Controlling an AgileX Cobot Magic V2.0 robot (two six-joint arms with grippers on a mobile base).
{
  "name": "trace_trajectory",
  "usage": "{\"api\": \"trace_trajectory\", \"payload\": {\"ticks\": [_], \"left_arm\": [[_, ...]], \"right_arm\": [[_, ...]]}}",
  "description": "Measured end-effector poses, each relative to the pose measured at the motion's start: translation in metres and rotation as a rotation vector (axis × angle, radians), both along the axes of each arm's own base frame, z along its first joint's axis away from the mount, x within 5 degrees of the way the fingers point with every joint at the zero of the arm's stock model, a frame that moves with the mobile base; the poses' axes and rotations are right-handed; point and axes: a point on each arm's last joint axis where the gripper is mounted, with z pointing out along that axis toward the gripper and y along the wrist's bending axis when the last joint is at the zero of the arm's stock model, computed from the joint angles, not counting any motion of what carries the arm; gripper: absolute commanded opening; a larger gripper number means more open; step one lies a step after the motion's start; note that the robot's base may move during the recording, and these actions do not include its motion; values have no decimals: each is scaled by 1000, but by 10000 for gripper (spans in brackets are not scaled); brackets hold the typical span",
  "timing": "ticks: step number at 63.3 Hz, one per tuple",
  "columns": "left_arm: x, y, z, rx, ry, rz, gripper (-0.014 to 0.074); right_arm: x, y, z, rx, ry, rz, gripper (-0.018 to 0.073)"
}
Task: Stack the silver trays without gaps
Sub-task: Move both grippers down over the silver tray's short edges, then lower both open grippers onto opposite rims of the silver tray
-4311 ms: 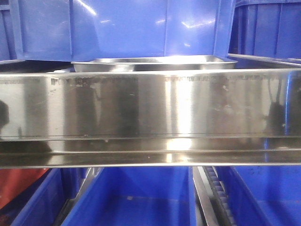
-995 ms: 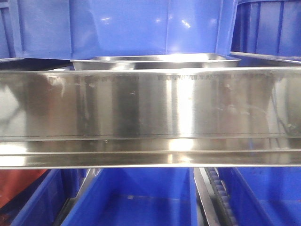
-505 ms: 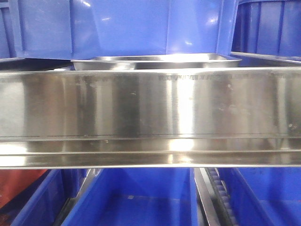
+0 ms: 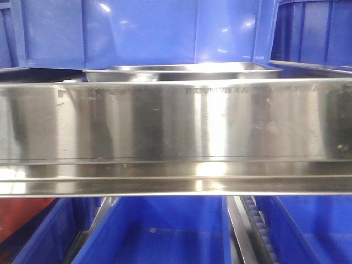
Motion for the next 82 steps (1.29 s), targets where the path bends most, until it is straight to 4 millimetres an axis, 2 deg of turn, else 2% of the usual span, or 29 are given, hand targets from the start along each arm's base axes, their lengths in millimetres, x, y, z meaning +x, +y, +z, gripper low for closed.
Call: {"api": "trace_trajectory", "payload": {"ticks": [10, 23, 38, 47, 68, 82], "left_arm": [[26, -27, -8, 61, 33, -20, -11], [44, -58, -19, 108, 95, -24, -11], [61, -57, -30, 89, 145, 44, -11], [68, -55, -37, 101, 166, 64, 45], [68, -55, -41, 119, 196, 55, 223], [69, -55, -41, 135, 185, 57, 236]], "right_arm": [[14, 6, -2, 36, -19, -21, -64], [33, 24, -4, -18, -28, -8, -64], [64, 51, -7, -146, 29, 15, -64], [81, 57, -13, -184, 101, 11, -64], [83, 58, -15, -207, 161, 13, -64], [83, 58, -15, -208, 163, 14, -64]]}}
